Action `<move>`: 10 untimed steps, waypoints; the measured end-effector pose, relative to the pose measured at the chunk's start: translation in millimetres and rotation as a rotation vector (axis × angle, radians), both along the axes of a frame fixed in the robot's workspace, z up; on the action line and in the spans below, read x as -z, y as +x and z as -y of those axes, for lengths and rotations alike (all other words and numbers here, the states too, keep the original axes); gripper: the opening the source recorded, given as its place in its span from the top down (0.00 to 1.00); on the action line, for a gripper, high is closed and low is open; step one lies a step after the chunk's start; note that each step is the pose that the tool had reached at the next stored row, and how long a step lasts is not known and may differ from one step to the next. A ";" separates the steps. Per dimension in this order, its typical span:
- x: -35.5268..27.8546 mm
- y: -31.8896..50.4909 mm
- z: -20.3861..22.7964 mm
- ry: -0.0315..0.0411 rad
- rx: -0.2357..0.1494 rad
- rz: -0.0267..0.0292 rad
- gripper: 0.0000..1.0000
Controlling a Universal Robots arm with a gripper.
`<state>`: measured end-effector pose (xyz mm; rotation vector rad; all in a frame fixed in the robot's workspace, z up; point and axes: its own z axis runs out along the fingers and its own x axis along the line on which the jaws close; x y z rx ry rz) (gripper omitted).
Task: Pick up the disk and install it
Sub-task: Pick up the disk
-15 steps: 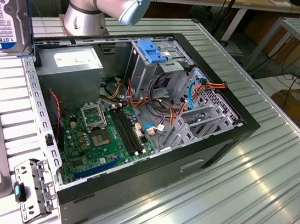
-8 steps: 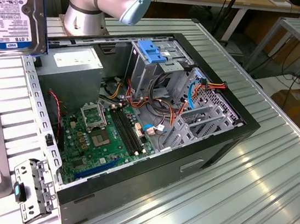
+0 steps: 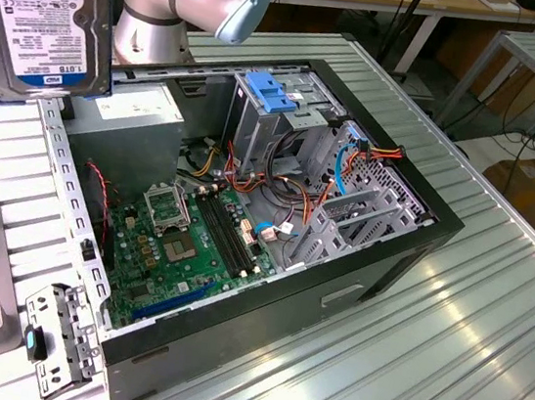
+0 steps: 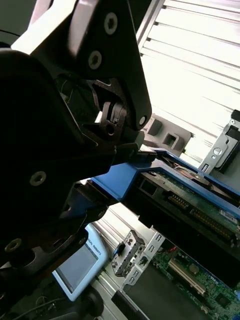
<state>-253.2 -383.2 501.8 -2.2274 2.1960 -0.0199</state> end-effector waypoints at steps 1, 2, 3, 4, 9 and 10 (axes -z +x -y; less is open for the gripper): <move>0.0 3.2 0.0 0.0000 0.000 0.0000 0.63; 0.1 10.3 0.0 0.0001 0.000 0.0000 0.63; 0.0 14.1 0.0 0.0000 0.000 0.0000 0.63; 0.0 17.2 0.0 0.0000 0.000 -0.0001 0.63; 0.1 36.1 0.0 0.0001 0.000 -0.0001 0.63; 0.1 43.1 0.0 0.0001 0.000 -0.0001 0.63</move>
